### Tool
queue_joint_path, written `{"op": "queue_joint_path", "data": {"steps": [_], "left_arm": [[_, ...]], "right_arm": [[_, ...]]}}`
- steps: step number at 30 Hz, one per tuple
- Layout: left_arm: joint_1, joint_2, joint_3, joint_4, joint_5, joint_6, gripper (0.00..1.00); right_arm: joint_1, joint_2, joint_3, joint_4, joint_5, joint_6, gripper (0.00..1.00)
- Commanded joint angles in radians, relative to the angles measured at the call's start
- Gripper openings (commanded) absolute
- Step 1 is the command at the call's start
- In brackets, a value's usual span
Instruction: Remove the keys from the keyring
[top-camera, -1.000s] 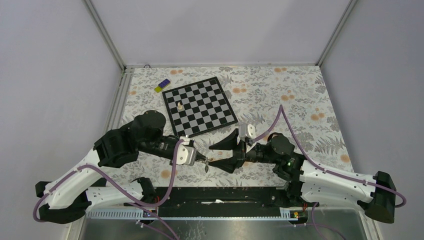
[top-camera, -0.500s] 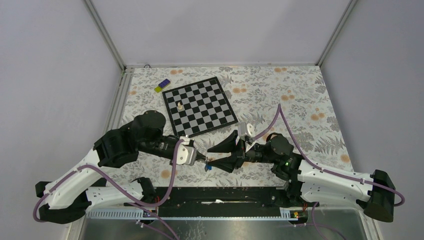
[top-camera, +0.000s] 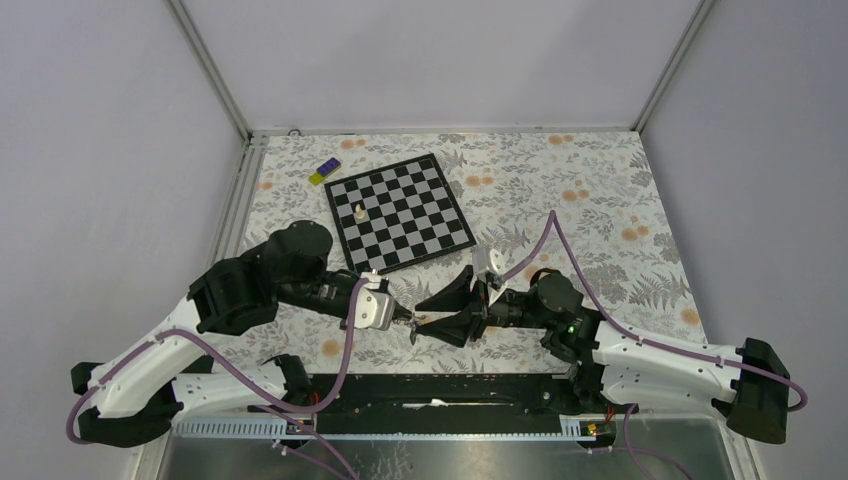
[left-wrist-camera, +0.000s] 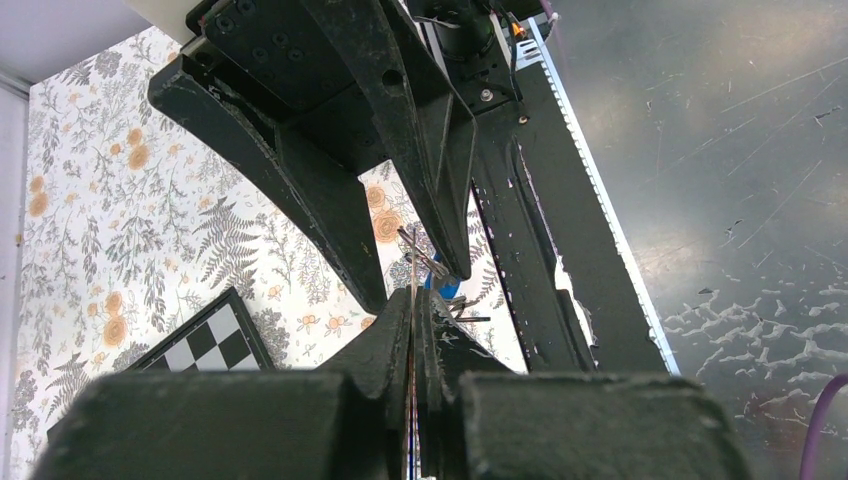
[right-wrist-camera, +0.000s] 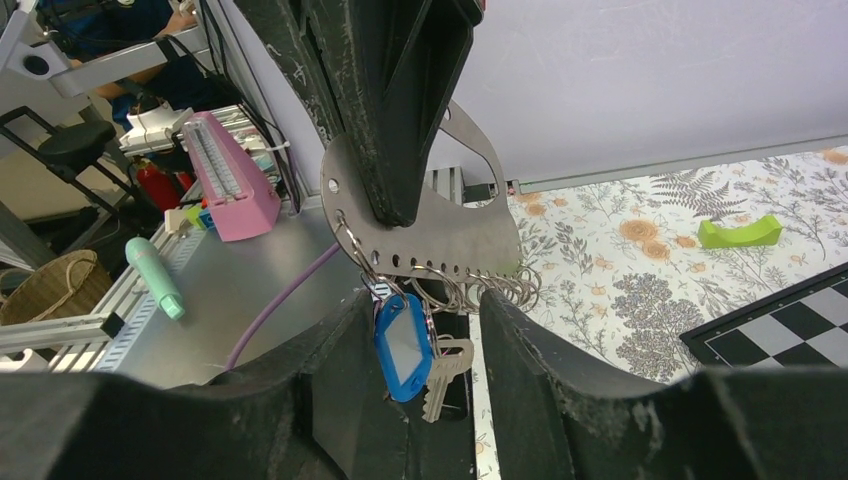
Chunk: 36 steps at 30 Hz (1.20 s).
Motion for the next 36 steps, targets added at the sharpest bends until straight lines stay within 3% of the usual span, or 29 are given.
{"op": "queue_joint_path", "data": {"steps": [1, 7, 19, 32, 36], "left_arm": [[-0.006, 0.003, 0.014, 0.061, 0.004, 0.01, 0.03], [-0.005, 0.007, 0.015, 0.061, 0.005, 0.009, 0.04], [-0.006, -0.001, 0.008, 0.06, -0.007, 0.003, 0.05], [-0.006, -0.004, -0.007, 0.061, -0.02, 0.001, 0.06], [-0.005, 0.001, -0.006, 0.061, -0.018, 0.002, 0.06]], "right_arm": [[0.006, 0.017, 0.009, 0.087, -0.012, 0.026, 0.51], [0.006, 0.034, 0.016, 0.1, -0.023, 0.036, 0.5], [0.007, 0.005, 0.011, 0.072, -0.024, 0.018, 0.29], [0.006, -0.089, 0.005, -0.025, 0.017, -0.056, 0.31], [0.007, -0.086, 0.005, -0.028, 0.011, -0.056, 0.21]]}}
